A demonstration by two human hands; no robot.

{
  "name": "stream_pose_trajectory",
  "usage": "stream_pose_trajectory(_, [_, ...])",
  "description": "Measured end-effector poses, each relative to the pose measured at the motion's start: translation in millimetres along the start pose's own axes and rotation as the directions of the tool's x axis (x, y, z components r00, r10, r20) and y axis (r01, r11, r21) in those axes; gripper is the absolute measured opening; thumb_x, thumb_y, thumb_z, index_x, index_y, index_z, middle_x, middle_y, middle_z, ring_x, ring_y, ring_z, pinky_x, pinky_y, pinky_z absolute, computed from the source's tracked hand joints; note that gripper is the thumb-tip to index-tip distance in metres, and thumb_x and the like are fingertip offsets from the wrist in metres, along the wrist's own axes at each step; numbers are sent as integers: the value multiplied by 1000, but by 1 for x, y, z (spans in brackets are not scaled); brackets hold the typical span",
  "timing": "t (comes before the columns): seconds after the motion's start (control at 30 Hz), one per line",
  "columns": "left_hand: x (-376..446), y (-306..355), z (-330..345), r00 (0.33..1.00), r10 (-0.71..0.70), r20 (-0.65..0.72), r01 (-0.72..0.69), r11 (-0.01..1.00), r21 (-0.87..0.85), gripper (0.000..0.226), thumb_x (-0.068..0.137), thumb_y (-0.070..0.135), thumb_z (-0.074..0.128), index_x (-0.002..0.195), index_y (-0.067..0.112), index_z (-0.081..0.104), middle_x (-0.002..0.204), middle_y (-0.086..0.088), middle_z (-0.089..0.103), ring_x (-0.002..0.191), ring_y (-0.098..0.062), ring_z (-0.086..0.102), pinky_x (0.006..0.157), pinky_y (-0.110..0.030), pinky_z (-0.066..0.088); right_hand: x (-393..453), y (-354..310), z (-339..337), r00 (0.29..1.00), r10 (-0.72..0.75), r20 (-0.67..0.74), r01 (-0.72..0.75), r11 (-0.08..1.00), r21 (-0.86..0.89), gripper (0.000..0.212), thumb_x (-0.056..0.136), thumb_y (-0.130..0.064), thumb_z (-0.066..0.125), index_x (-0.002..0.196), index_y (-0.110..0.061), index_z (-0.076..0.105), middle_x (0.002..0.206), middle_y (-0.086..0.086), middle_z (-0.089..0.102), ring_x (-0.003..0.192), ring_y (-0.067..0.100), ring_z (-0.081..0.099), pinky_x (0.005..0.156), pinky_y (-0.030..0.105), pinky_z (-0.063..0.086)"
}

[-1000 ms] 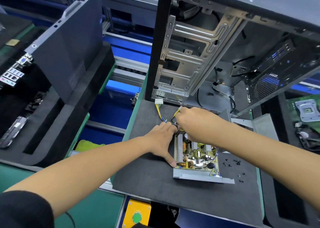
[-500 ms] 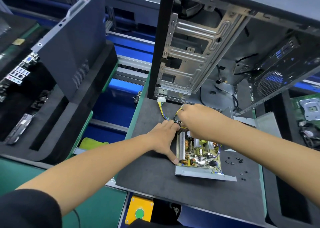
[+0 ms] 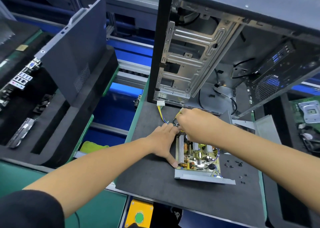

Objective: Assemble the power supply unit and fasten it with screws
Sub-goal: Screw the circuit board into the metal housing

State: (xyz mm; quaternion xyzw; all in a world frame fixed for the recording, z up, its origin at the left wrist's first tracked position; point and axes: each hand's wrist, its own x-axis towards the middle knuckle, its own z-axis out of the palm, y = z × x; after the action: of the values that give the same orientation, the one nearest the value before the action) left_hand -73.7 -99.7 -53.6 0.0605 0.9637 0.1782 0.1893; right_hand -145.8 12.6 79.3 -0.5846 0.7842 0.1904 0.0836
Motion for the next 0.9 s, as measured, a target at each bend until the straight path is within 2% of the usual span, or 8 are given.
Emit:
stream_pose_trajectory(0.1, [0,0,0,1000,-6,-6,6,1000,-21,121,42,74,81,135,14,33,130,-3,37,118,-22,35,102,-38,35,0,1,1,999,36,-26,-37,999,-39,12,93,-18,51,81,-18,50,92,7,65,83,28,65,56,32,34])
stream_pose_trajectory(0.2, [0,0,1,1000,-4,-7,4,1000,-23,121,42,74,81,135,15,31,126,-2,37,114,-21,35,99,-36,34,-2,2,1,997,60,-39,-61,998,-18,6,93,-21,51,91,-16,50,96,7,62,83,28,64,55,32,32])
stream_pose_trajectory(0.33, [0,1,0,1000,-10,9,10,1000,2,127,44,76,79,141,13,27,137,-4,34,122,-23,32,104,-38,32,-5,1,-2,999,21,29,-25,989,143,30,80,-13,59,90,-15,31,99,5,33,54,16,39,44,29,19])
stream_pose_trajectory(0.4, [0,1,0,1000,-18,22,17,1000,21,128,44,76,79,142,12,26,138,-5,34,124,-25,32,106,-39,32,-4,1,-5,998,23,50,-31,984,178,27,79,-8,61,92,-13,38,104,8,37,59,18,43,45,29,22])
stream_pose_trajectory(0.53, [0,4,-1,999,-34,40,33,999,28,128,46,74,80,142,12,23,139,-6,32,126,-25,30,108,-39,30,-2,-1,-1,998,64,-13,-61,985,158,13,86,-9,57,98,-8,57,102,13,55,87,32,61,58,31,35])
stream_pose_trajectory(0.67, [-2,8,-5,998,-41,42,41,999,7,128,46,70,83,144,14,23,142,-6,31,127,-25,29,110,-40,28,-1,-2,4,993,84,-80,-82,996,34,15,93,-18,49,94,-12,63,96,10,65,87,33,65,59,32,37])
stream_pose_trajectory(0.77, [-3,11,-7,997,-58,51,57,998,19,128,47,69,83,144,12,23,141,-7,32,130,-27,29,111,-41,28,-5,0,2,989,129,-71,-123,989,81,15,92,-21,48,99,-12,58,102,9,62,87,31,63,59,32,37])
stream_pose_trajectory(0.9, [-4,13,-10,996,-71,62,69,997,38,122,49,68,83,141,9,27,139,-8,33,130,-28,28,112,-41,27,-13,-3,-4,998,61,27,-66,955,290,24,80,-6,56,99,-11,41,110,10,38,76,29,54,55,36,35])
